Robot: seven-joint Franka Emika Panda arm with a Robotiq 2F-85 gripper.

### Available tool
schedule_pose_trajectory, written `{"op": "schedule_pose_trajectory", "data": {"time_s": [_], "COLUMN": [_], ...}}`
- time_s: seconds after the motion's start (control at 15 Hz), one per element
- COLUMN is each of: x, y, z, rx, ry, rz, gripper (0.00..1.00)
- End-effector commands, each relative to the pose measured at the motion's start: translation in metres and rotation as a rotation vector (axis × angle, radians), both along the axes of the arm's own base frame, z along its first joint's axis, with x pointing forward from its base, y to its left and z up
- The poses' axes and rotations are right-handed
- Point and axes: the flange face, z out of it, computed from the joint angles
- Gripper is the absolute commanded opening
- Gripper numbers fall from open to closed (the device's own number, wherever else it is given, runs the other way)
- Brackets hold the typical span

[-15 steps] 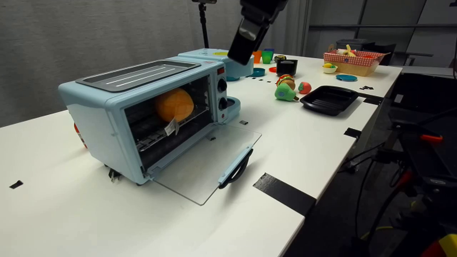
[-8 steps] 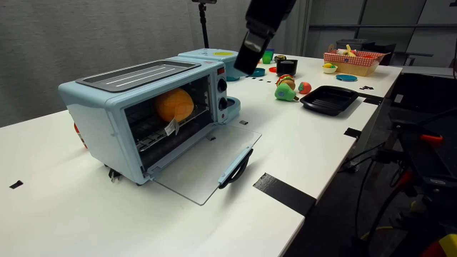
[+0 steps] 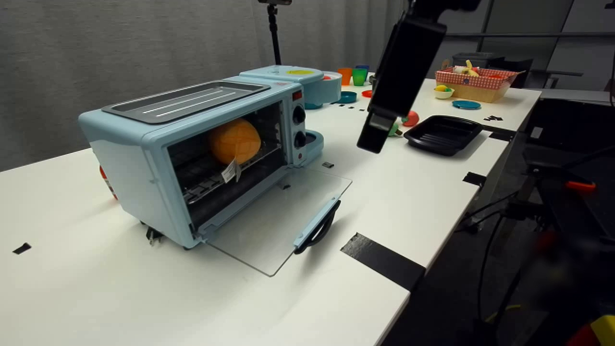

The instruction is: Pull the tray out of the oven

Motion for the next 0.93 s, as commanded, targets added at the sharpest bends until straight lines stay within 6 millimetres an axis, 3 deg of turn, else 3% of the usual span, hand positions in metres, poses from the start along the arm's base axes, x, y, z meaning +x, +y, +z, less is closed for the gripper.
{"op": "schedule_pose_trajectory", "data": {"time_s": [0.0, 0.47, 0.53, 0.87], "x": [0.000, 0.024, 0.011, 0.021], "y": [-0.009, -0.025, -0.027, -0.025], "z": [-0.024, -0.061, -0.055, -0.062], "rx": [-0.017, -0.086, -0.091, -0.091], "ry": [-0.006, -0.045, -0.033, -0.028], "rz": [-0.049, -0.112, -0.102, -0.111], "gripper": [1.00, 1.00, 1.00, 1.00]}}
